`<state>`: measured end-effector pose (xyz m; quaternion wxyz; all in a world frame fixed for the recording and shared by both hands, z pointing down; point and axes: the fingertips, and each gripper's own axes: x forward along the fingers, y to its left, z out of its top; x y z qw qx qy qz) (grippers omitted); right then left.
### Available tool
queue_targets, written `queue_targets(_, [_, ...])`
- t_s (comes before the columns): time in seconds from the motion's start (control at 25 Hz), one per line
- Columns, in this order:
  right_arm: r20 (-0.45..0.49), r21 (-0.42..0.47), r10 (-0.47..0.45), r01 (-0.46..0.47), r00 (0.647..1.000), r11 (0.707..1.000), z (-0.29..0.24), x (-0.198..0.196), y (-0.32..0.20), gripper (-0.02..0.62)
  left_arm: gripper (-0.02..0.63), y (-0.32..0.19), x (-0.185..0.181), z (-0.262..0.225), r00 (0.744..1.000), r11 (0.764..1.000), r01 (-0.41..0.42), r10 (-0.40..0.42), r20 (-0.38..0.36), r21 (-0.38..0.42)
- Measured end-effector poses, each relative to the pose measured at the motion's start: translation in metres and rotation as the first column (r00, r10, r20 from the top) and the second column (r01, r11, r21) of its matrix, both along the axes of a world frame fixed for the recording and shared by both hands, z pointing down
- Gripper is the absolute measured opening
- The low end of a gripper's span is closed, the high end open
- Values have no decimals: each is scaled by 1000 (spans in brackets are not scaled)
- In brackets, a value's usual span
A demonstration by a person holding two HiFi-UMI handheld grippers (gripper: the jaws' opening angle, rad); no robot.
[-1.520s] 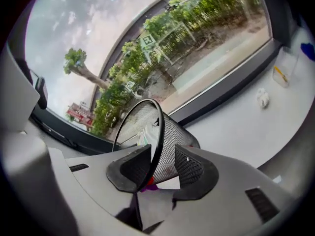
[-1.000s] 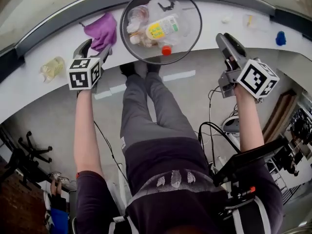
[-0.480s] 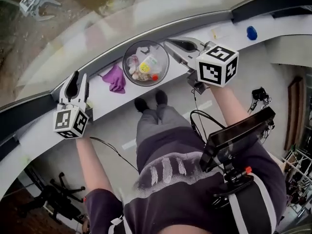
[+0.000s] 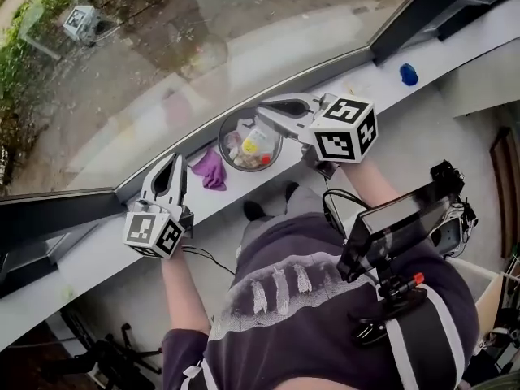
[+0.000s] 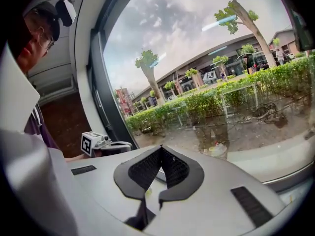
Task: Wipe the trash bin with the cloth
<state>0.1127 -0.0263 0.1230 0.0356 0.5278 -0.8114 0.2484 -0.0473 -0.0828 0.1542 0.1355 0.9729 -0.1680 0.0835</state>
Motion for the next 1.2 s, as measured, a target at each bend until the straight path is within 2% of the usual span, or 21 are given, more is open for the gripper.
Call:
queue_targets(0.28, [9,87,-56,55,998,995,-31,23,11,0,-3,15,27,-39,1000,996,9,-10,10,87])
queue_targets(0.48, [33,138,-105,99,994,985,-44,53,30,0,-3,36,70,-48,999,994,36,-40,34,101])
queue_targets(0.64, [63,149,-144,133,988,980,-48,87,59,0,-2,94,131,-60,997,994,-78,78,9,72])
queue_targets(0.76, [101,160,-155,138,983,977,-49,114,83,0,-2,123,160,-64,997,994,-74,71,41,75])
queue_targets(1.0, [206,153,-161,131,965,980,-38,148,106,0,-2,170,174,-62,995,998,4,-10,104,55])
queue_targets(1.12, [233,112,-186,164,954,980,-16,139,113,0,-2,188,155,-44,987,998,55,-55,154,11])
queue_targets(1.2, [231,102,-201,182,952,978,-12,133,117,0,-3,189,142,-43,983,996,92,-91,157,1])
